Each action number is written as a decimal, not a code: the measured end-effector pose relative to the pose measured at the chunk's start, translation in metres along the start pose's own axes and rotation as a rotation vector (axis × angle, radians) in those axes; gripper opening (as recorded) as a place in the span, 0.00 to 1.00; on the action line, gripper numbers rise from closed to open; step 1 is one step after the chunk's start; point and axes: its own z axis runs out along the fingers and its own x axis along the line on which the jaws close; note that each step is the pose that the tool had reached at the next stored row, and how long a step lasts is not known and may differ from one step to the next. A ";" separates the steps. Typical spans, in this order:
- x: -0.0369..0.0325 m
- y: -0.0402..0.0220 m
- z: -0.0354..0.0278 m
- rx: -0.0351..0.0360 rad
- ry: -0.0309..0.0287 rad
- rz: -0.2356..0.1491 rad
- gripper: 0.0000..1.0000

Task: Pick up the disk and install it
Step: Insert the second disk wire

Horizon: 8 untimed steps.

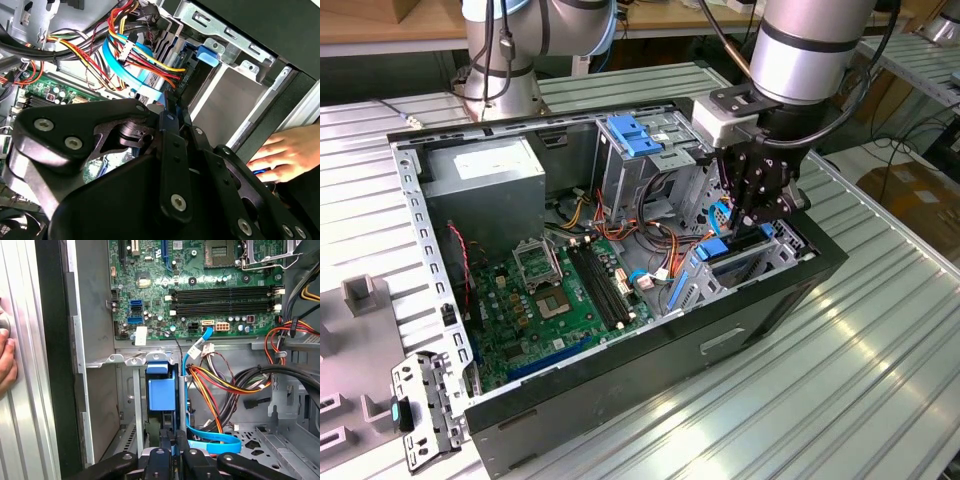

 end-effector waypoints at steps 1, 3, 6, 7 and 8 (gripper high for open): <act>0.0000 0.0000 -0.0002 -0.0003 -0.0031 0.000 0.16; 0.0002 -0.0002 -0.0019 -0.0009 -0.0083 0.001 0.16; 0.0018 -0.0005 -0.0024 -0.0025 -0.0229 0.003 0.16; 0.0026 -0.0005 -0.0023 -0.0030 -0.0275 0.003 0.16; 0.0046 -0.0008 -0.0021 -0.0047 -0.0425 0.005 0.16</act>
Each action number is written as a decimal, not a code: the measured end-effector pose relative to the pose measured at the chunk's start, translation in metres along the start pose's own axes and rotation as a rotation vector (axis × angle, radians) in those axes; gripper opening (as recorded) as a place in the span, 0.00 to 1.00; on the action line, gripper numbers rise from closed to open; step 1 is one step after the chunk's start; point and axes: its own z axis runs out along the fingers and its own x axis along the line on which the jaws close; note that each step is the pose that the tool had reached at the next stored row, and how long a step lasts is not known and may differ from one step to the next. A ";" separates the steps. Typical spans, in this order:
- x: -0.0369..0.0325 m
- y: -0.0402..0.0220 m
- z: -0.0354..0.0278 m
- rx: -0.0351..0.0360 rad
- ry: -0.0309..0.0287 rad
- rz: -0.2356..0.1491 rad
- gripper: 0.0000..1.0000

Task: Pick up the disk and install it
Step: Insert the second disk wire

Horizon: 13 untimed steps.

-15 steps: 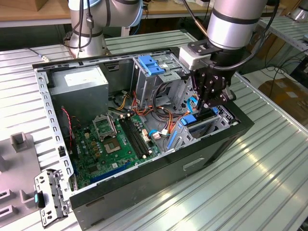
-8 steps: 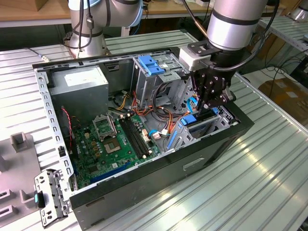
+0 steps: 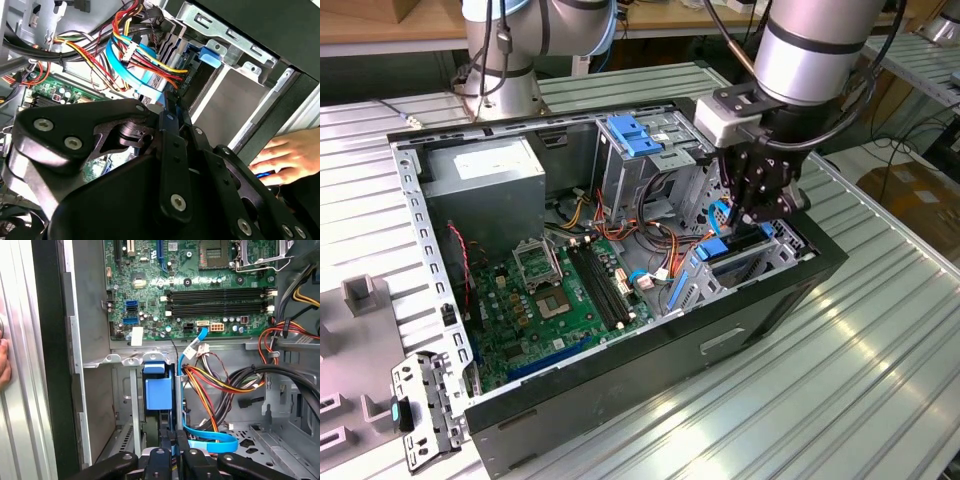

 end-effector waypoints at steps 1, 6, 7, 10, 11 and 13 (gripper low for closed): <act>0.0022 -0.0002 0.0002 -0.0017 -0.0159 0.002 0.16; 0.0071 -0.0007 0.0004 -0.0043 -0.0388 0.004 0.16; 0.0073 -0.0007 0.0004 -0.0043 -0.0388 0.004 0.16; 0.0084 -0.0008 0.0005 -0.0043 -0.0387 0.004 0.16; 0.0091 -0.0009 0.0006 -0.0043 -0.0388 0.004 0.16; 0.0096 -0.0009 0.0009 -0.0043 -0.0388 0.004 0.16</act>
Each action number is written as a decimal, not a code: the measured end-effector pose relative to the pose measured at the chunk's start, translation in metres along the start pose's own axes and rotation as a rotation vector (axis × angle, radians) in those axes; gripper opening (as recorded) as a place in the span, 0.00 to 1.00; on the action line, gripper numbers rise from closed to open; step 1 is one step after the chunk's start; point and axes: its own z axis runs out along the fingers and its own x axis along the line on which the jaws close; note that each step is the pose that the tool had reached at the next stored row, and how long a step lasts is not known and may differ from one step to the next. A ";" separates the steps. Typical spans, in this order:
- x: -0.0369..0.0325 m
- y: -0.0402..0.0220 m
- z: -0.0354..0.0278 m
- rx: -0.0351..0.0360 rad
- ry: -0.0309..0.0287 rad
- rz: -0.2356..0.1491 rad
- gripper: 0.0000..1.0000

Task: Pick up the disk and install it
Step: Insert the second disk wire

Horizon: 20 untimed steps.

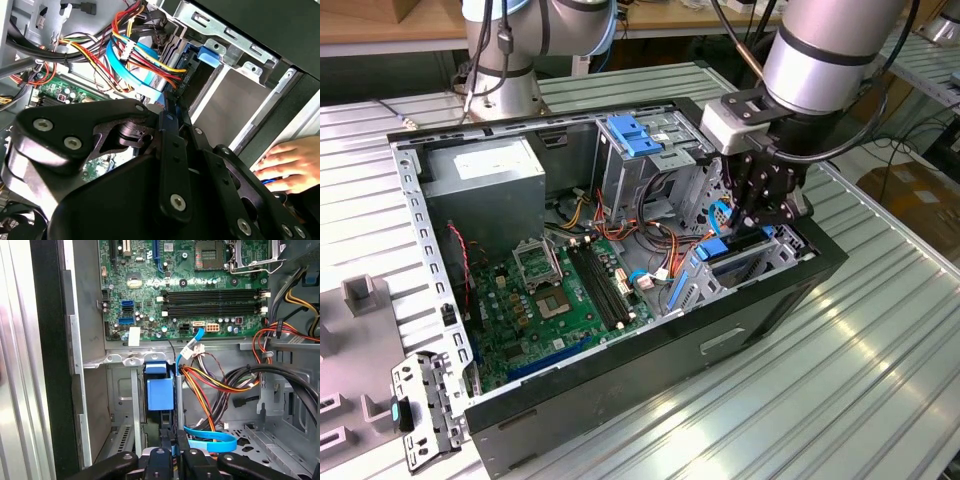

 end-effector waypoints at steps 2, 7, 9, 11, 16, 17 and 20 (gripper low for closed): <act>0.0001 0.0001 0.0009 0.0001 0.0002 0.000 0.16; 0.0001 0.0003 0.0026 0.0002 0.0002 0.000 0.16; 0.0003 0.0004 0.0042 0.0002 0.0000 0.000 0.16; 0.0004 0.0007 0.0068 0.0001 0.0004 0.000 0.16; 0.0008 0.0009 0.0086 0.0001 0.0001 0.000 0.16; 0.0008 0.0009 0.0086 0.0003 0.0001 0.000 0.16; 0.0007 0.0007 0.0063 0.0004 -0.0012 0.000 0.24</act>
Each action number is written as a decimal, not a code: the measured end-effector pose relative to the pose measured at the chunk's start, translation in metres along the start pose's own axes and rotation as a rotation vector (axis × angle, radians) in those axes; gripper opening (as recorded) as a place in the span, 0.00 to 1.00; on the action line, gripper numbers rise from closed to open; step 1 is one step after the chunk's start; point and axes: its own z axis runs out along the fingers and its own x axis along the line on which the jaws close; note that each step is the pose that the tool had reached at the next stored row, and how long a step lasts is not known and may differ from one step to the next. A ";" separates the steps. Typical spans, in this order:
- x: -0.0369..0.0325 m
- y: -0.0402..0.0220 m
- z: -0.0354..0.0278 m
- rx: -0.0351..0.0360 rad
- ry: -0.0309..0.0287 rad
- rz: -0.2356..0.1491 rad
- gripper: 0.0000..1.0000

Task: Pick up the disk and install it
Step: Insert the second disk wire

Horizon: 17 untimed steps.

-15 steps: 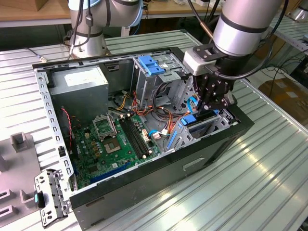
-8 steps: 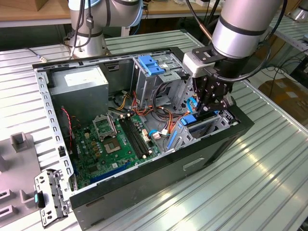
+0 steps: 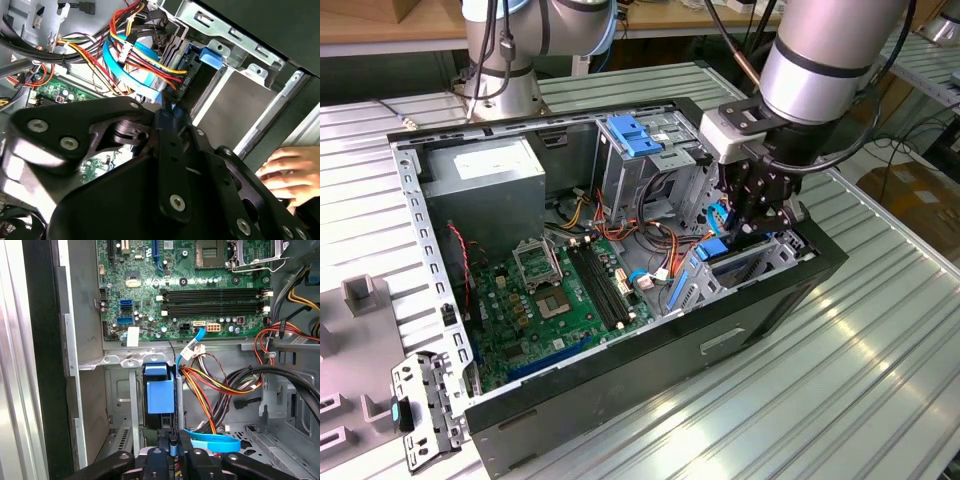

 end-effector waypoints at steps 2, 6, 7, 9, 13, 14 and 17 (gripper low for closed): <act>0.0000 -0.0009 -0.0084 0.0000 0.0011 0.000 0.24; 0.0000 -0.0019 -0.0171 0.0000 0.0009 0.000 0.24; 0.0000 -0.0019 -0.0173 0.0000 0.0009 0.000 0.24; 0.0000 -0.0019 -0.0176 0.0000 0.0011 0.000 0.16; 0.0000 -0.0020 -0.0181 0.0000 0.0012 0.000 0.11; 0.0000 -0.0020 -0.0183 0.0000 0.0012 0.000 0.11; 0.0000 -0.0020 -0.0186 0.0000 0.0012 0.000 0.11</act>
